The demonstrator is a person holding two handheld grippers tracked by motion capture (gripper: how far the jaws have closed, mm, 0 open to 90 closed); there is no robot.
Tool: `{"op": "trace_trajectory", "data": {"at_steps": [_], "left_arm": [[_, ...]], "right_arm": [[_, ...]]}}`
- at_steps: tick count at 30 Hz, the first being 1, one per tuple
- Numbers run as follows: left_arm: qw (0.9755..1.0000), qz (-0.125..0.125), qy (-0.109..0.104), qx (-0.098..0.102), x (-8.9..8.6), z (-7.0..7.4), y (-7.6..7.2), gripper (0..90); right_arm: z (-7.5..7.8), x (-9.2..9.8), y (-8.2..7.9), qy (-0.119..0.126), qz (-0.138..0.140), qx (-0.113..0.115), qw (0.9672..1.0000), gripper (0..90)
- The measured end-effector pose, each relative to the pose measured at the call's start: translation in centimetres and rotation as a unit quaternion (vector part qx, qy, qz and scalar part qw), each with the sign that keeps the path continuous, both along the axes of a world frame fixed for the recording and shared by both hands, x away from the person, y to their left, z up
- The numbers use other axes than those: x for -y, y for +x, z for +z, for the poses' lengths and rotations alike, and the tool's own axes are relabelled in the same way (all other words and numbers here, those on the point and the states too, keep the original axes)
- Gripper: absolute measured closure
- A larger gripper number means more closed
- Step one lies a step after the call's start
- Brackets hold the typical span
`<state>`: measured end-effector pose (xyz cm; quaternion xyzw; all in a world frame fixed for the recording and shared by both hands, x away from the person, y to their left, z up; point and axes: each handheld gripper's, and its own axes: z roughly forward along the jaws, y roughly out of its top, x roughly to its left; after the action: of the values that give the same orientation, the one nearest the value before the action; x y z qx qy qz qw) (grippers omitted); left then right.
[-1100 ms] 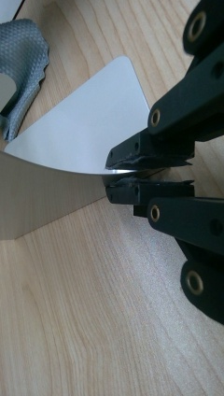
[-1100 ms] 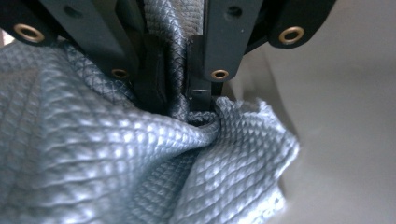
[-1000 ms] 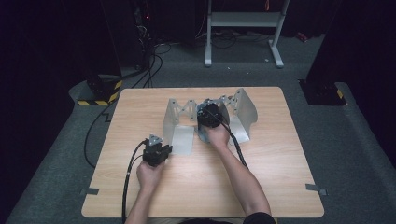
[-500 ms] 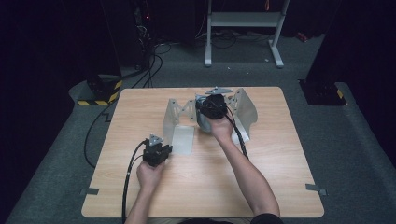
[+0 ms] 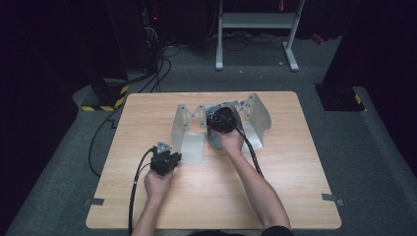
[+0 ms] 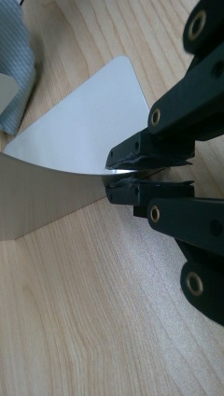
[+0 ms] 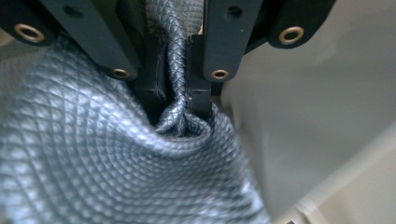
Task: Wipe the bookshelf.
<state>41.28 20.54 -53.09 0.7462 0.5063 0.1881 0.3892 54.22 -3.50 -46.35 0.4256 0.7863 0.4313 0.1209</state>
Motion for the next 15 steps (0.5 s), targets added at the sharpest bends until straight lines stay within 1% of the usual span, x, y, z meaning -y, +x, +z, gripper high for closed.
{"op": "trace_trajectory", "data": {"at_steps": [3, 6, 8, 9, 11, 12, 13, 14, 15], "left_arm": [[1.0, 0.002, -0.001, -0.001, 0.0, 0.0, 0.0, 81.0], [1.0, 0.002, 0.0, 0.0, 0.1, 0.0, 0.0, 81.0], [1.0, 0.002, -0.001, -0.001, 0.1, 0.0, 0.0, 81.0], [1.0, 0.002, 0.001, 0.0, 0.1, 0.0, 0.0, 80.9], [1.0, 0.002, 0.003, 0.001, 0.1, 0.0, 0.0, 80.9], [1.0, 0.002, 0.003, 0.001, 0.1, 0.0, 0.0, 80.9], [1.0, 0.002, 0.004, 0.001, 0.1, 0.0, 0.0, 80.9], [1.0, 0.002, 0.005, 0.001, 0.1, 0.0, 0.0, 80.9], [1.0, 0.002, 0.004, 0.001, 0.1, 0.0, 0.0, 80.9]], "right_arm": [[-0.9, -0.1, 0.3, 0.003, 0.002, -0.012, 0.9999, 81.4], [-1.6, -0.2, 0.4, -0.007, 0.003, -0.019, 0.9998, 81.3], [-2.2, -0.2, 0.5, -0.006, 0.0, -0.025, 0.9997, 81.3], [-2.5, -0.3, 0.6, -0.008, -0.001, -0.031, 0.9995, 81.3], [-3.0, -0.3, 0.7, -0.014, 0.0, -0.036, 0.9993, 81.3], [-3.1, -0.3, 0.6, -0.016, -0.001, -0.035, 0.9993, 81.4], [-3.2, -0.3, 0.4, -0.018, 0.0, -0.025, 0.9995, 81.4], [-3.3, -0.4, 0.2, -0.02, 0.0, -0.021, 0.9996, 81.5], [-3.4, -0.4, 0.1, -0.024, 0.003, -0.023, 0.9995, 81.4]]}}
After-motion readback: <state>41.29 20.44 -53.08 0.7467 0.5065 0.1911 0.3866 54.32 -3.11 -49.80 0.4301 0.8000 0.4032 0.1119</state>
